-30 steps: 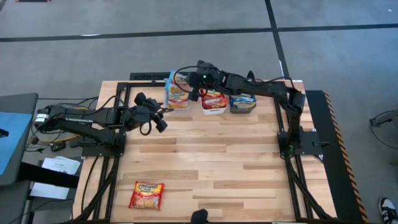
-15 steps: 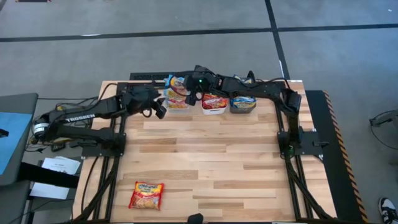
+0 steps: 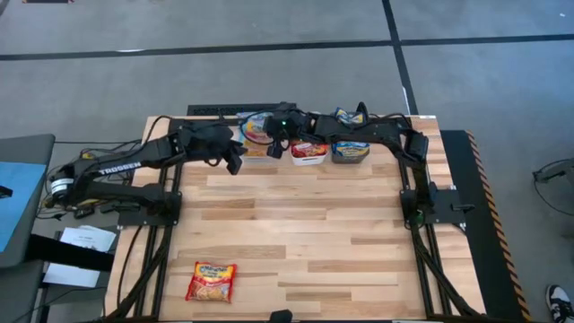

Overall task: Sort Maruchan noodles
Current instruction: Put the light blue noodle pack into the transparent bin

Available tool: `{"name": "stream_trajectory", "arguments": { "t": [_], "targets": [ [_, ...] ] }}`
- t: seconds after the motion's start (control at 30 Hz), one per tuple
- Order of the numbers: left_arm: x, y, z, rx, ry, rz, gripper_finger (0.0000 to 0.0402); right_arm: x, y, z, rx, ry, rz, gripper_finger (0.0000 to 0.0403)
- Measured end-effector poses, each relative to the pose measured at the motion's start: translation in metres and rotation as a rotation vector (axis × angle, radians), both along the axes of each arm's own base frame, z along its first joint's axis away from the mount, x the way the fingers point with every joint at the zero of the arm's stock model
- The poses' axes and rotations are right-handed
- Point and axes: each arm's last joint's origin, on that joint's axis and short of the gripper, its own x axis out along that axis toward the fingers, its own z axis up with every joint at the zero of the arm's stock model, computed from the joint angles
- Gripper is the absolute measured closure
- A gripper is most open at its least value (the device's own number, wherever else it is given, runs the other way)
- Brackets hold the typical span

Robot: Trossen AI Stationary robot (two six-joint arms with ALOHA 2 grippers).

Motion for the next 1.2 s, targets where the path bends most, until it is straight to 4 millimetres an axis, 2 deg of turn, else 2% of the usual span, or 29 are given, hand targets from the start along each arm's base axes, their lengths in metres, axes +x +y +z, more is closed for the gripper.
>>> {"name": "stream_trajectory", "arguments": {
  "t": [0.33, 0.87, 1.0, 1.2],
  "targets": [
    [0.023, 0.013, -0.032, -0.052, 0.144, 0.005, 0.0274, 0.0, 0.008, -0.005, 0.016, 0.055, 0.018, 0.0399],
    [0.038, 0.041, -0.072, -0.14, 0.272, 0.097, 0.0274, -0.001, 0.011, -0.006, 0.022, 0.077, 0.033, 0.0396],
    [0.041, 0.044, -0.08, -0.182, 0.284, 0.068, 0.0274, 0.0, 0.012, -0.007, -0.016, 0.105, 0.067, 0.0376],
    [0.042, 0.044, -0.085, -0.205, 0.306, 0.055, 0.0274, 0.001, 0.015, -0.007, -0.014, 0.103, 0.094, 0.0321]
  ]
}}
